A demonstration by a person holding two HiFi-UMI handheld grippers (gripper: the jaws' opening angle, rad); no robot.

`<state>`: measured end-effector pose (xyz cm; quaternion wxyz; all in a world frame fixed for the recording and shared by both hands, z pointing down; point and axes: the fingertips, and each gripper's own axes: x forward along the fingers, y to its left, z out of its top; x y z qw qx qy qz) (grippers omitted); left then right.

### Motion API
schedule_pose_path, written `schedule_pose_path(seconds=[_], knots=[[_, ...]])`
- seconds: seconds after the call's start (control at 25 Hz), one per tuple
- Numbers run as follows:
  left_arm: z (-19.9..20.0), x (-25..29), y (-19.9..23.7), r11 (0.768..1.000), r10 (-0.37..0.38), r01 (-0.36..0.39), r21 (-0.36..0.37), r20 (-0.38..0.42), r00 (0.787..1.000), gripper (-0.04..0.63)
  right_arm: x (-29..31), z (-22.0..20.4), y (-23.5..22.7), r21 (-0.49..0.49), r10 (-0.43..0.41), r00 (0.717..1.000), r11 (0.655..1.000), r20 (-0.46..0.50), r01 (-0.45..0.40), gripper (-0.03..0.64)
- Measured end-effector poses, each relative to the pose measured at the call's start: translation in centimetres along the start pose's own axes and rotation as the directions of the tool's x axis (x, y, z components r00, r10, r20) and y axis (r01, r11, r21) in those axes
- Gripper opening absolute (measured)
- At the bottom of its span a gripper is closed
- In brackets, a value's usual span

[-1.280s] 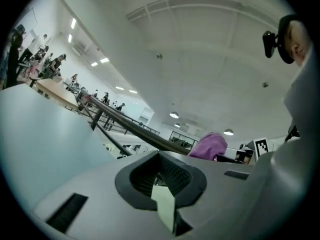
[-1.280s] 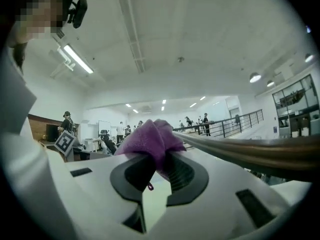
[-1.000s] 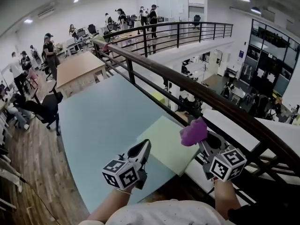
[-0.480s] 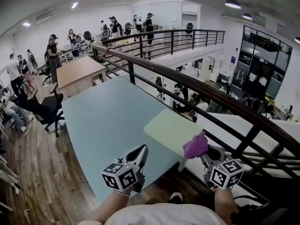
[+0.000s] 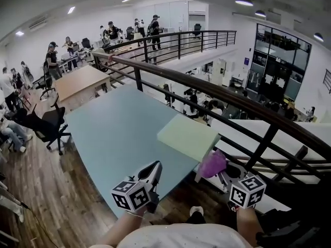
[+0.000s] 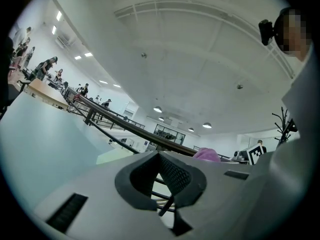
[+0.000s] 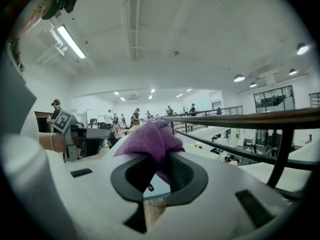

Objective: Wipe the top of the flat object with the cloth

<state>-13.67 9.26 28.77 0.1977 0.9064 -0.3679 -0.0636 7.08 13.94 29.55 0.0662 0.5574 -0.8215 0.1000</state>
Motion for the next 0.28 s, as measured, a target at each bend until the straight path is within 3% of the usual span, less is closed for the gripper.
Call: schedule_pose_path(seconds=[0.12,0.28], knots=[[-0.3,0.1,0.0,1.0,-0.01,0.01,-0.007,-0.005,1.0,0.002,0.1,-0.2,-0.1,-0.007,-0.011,1.0,1.0,-0.012,0.011,0.043],[-1.0,0.5,3.6,1.0,-0.025,0.025,-0.009,-0.012,1.0,0.002,3.5,-1.9,0.4,0.0,-0.029,0.999,1.0,-0.023,0.029,0.043]])
